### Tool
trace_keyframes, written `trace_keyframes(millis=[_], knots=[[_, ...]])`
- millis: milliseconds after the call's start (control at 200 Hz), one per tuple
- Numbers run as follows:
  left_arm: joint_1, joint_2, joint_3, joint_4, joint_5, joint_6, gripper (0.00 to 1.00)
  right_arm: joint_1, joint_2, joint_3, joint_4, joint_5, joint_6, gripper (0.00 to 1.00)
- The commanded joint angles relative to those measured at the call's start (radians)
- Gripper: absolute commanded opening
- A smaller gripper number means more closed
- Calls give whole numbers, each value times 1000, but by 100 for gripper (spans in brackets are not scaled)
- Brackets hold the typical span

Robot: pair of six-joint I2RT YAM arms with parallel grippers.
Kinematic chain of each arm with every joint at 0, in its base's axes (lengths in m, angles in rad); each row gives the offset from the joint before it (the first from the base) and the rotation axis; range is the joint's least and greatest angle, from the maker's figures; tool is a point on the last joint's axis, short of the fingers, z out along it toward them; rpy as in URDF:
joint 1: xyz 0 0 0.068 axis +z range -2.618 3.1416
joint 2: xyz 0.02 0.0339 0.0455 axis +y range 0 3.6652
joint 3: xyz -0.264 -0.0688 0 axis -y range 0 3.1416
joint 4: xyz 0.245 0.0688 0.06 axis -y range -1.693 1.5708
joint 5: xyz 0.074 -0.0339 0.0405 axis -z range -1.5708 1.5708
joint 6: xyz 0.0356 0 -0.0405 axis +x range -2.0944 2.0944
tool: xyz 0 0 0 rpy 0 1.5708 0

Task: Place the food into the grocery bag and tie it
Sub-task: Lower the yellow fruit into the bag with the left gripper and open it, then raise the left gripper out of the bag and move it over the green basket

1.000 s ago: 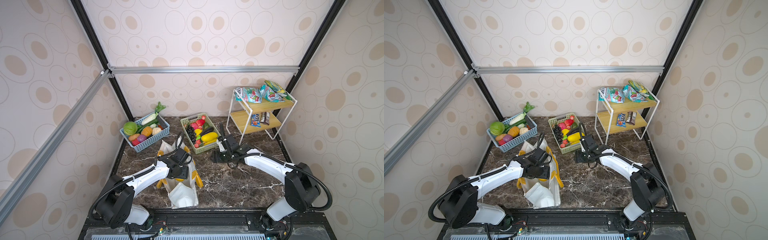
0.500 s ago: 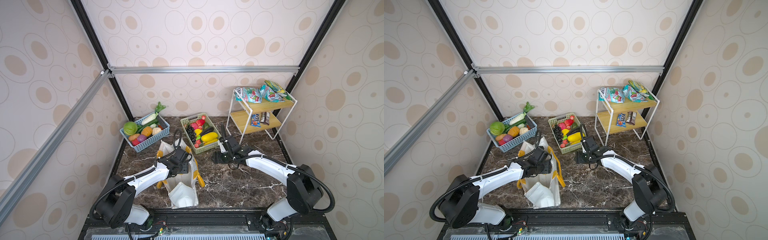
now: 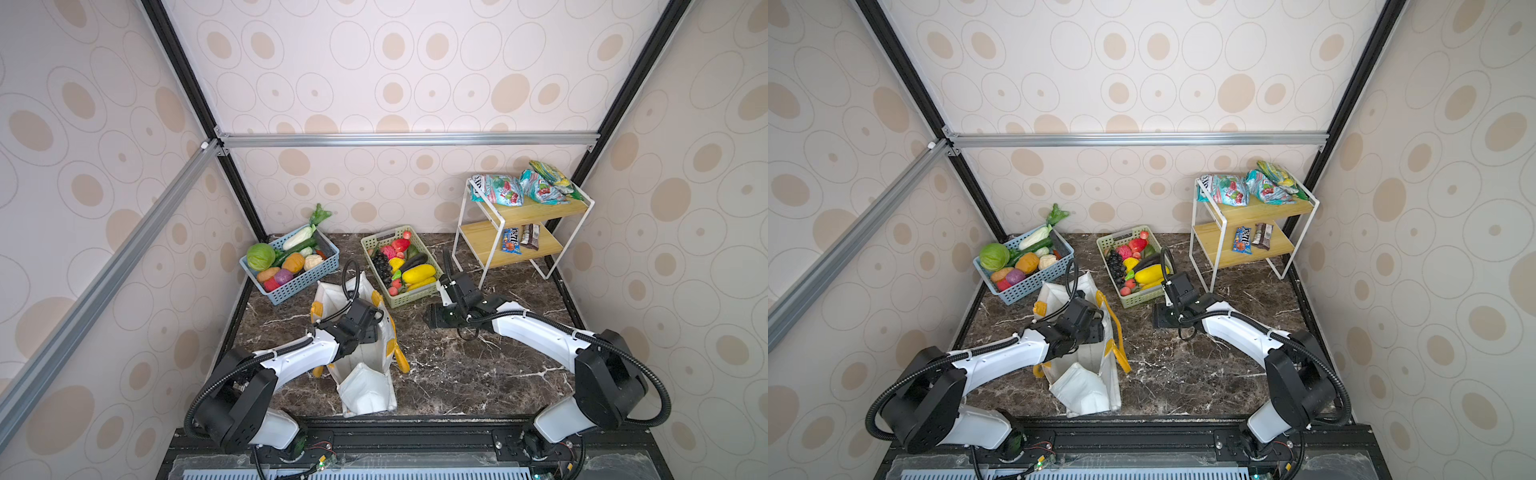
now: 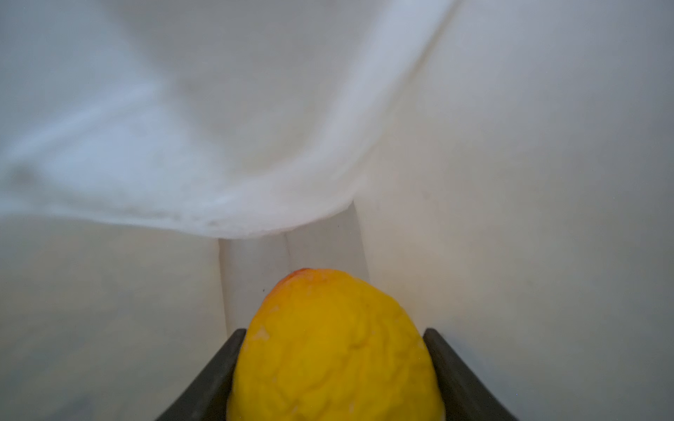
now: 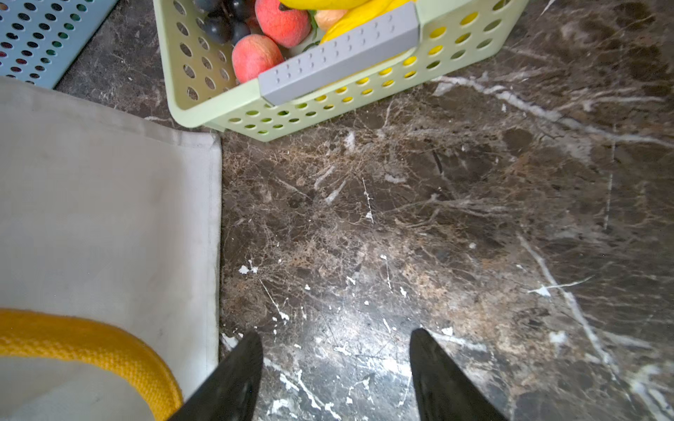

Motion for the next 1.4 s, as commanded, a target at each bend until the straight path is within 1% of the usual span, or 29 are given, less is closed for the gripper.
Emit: trace_keyframes(millis=[0, 245, 455, 540, 675, 830, 930, 965, 1170, 1390], knots=[[7, 22, 1, 68, -45, -31, 68, -1, -18, -17, -14, 18, 5, 67], [7, 35, -49, 142, -84, -26, 70, 0, -41, -42, -23, 53, 1, 67], [6, 65, -49, 147, -102, -14, 78, -1, -46, -40, -30, 51, 1, 67], [6, 58, -52, 147, -105, -6, 81, -1, -48, -42, -30, 52, 2, 67], [7, 31, -43, 134, -90, 5, 83, -1, -52, -46, -28, 53, 3, 67], [6, 21, 34, 23, -60, 25, 84, -1, -52, -43, -26, 51, 4, 67], [8, 26, 88, -58, -21, 41, 86, -1, -48, -36, -27, 50, 3, 67], [7, 23, 101, -81, -11, 43, 90, -1, -48, -34, -29, 50, 2, 67], [7, -8, 175, -216, -3, 56, 90, -1, -43, -25, -32, 50, -2, 68], [7, -25, 265, -312, 47, 78, 90, 0, -30, -10, -36, 43, -5, 68]])
